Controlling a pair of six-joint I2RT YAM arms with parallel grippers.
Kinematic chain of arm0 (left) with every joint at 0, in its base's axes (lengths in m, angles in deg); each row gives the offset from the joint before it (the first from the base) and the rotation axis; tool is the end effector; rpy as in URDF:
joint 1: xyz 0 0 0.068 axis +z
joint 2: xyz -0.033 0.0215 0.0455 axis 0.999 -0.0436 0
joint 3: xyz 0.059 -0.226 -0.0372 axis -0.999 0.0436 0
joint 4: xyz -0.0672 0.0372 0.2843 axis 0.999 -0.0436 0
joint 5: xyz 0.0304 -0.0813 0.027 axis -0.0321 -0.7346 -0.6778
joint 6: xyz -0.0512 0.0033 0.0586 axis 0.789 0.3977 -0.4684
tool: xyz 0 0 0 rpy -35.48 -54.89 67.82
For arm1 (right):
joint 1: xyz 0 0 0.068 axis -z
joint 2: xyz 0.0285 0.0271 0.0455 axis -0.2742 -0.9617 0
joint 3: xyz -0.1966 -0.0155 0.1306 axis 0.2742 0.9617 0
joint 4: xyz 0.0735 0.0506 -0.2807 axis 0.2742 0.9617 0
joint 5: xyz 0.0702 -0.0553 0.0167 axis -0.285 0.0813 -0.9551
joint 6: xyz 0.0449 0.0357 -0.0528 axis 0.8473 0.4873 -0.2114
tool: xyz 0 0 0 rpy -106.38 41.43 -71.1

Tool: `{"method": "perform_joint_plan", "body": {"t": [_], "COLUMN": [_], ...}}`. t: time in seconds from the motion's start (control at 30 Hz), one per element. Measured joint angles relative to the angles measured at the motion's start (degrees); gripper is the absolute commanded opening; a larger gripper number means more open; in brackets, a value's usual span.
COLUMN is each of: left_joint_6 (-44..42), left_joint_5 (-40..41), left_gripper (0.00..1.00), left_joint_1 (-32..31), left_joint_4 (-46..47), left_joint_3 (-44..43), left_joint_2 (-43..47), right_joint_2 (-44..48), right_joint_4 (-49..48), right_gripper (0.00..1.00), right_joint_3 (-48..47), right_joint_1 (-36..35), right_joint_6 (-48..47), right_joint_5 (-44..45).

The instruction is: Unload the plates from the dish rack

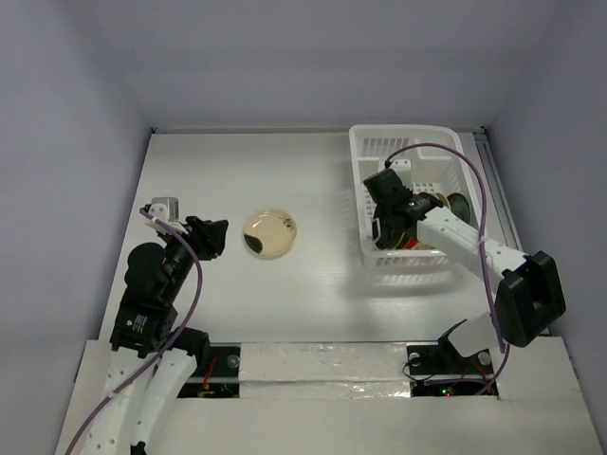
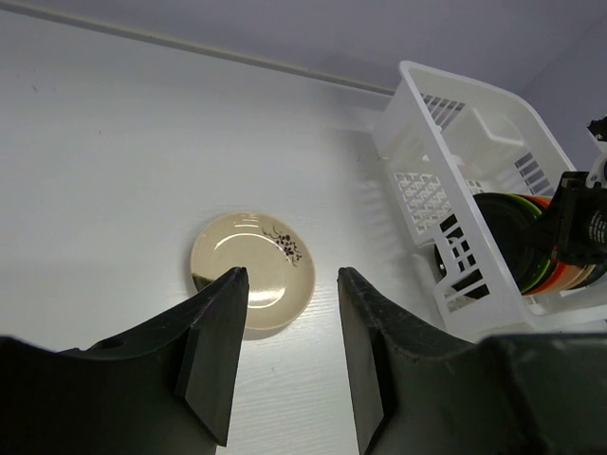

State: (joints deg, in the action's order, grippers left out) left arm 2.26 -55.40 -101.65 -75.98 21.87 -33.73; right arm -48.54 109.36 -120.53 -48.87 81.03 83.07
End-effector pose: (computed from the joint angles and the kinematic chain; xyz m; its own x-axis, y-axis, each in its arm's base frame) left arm 0.2002 -0.0564 0.3415 -0.0944 -0.3270 -0.9403 0.3141 0.8865 -0.3398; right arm 0.3188 0.1571 0.2029 -0.6816 -0.1023 -0.7245 0.1353 0.9555 -0.2623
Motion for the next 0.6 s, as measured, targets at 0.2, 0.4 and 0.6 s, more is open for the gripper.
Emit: {"method": "perform_joint_plan", "body": {"t": [0.2,0.4,0.6], "left_joint_6": [0.0,0.0,0.0], "left_joint_5": [-0.6,-0.8,-0.9], "left_gripper": [0.39,0.39,0.39], "left_joint_1": [0.0,0.0,0.0], "left_joint_4": [0.0,0.0,0.0], "left_joint_3": [0.0,0.0,0.0], "left_joint_2": [0.0,0.0,0.1], "right_joint_2": [-0.2,-0.2,-0.1], "right_joint_4": [3.5,6.1,6.2], "right_gripper": [0.00,0.00,0.00], "right_joint_3": [-3.2,-6.2,-10.2], "right_joint_1": [-0.1,-1.0,-1.6], "right_joint_6": [-1.9,-3.4,-3.9], "right_joint_5": [1.3,3.5,6.7]}}
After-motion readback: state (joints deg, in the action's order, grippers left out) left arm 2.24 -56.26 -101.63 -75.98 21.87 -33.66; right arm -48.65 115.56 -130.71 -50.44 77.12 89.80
